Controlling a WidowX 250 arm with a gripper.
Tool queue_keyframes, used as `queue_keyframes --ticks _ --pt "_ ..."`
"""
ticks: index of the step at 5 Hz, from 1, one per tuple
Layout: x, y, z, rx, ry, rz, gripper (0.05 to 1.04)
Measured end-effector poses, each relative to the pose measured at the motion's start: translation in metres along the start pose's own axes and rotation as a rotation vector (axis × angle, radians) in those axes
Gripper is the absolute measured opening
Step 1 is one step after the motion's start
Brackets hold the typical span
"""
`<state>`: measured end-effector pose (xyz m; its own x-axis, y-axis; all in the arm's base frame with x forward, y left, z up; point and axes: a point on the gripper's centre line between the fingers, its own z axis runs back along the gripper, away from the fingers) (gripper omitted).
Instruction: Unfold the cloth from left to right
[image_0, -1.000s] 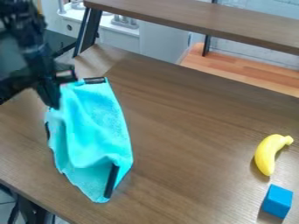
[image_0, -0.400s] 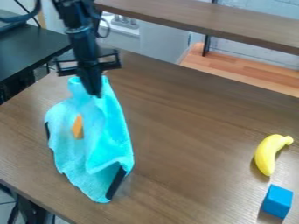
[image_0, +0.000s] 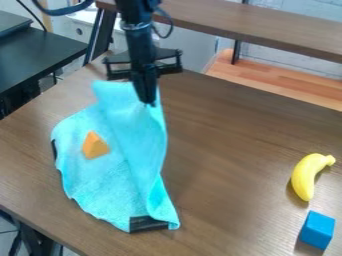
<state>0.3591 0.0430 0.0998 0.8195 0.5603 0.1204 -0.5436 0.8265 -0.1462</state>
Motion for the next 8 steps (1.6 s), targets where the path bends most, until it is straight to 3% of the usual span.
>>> queue_keyframes --ticks 1,3,4,5,6,7,8 --pt "0.012 -0.019 0.016 -0.048 -0.009 0.03 0.049" --pt "0.028 -0.039 0.028 -0.099 0.039 0.046 0.049" --pt "0.033 -0.046 0.024 -0.105 0.05 0.055 0.068" --pt "0.029 -0.057 0.017 -0.124 0.043 0.004 0.21" --pt "0.021 -0.056 0.002 -0.135 0.057 0.018 0.445" --pt "0.013 -0.055 -0.01 -0.16 0.082 0.033 0.755" --pt "0.012 -0.041 -0.006 -0.199 0.056 0.043 0.988"
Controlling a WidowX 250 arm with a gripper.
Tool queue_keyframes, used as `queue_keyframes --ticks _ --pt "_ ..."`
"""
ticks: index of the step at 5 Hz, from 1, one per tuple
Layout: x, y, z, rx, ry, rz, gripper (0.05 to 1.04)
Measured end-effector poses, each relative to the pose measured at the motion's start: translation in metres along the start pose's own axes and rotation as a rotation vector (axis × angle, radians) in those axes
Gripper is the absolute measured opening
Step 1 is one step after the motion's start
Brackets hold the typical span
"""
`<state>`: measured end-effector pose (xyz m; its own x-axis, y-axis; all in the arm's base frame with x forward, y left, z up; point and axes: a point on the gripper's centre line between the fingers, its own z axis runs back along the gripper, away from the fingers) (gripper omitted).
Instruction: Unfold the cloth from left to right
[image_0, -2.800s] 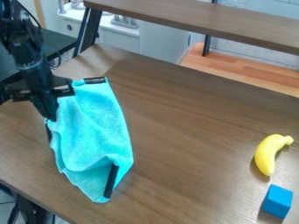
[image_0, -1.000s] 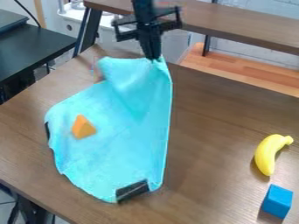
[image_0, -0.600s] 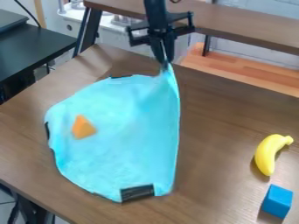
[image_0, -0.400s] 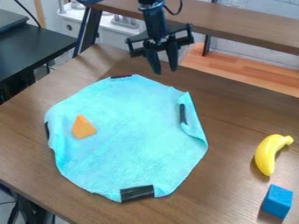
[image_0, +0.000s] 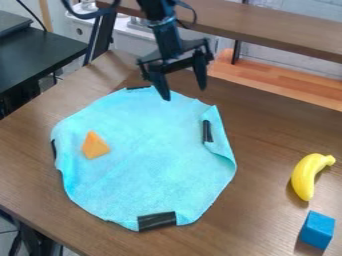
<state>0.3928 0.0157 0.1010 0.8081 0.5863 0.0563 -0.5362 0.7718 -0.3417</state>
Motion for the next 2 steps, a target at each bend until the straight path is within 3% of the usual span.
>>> queue_keyframes --ticks 1,2 --pt "0.006 0.039 0.027 -0.015 -0.063 0.022 0.999" --pt "0.005 0.088 0.049 0.141 -0.223 0.102 0.999"
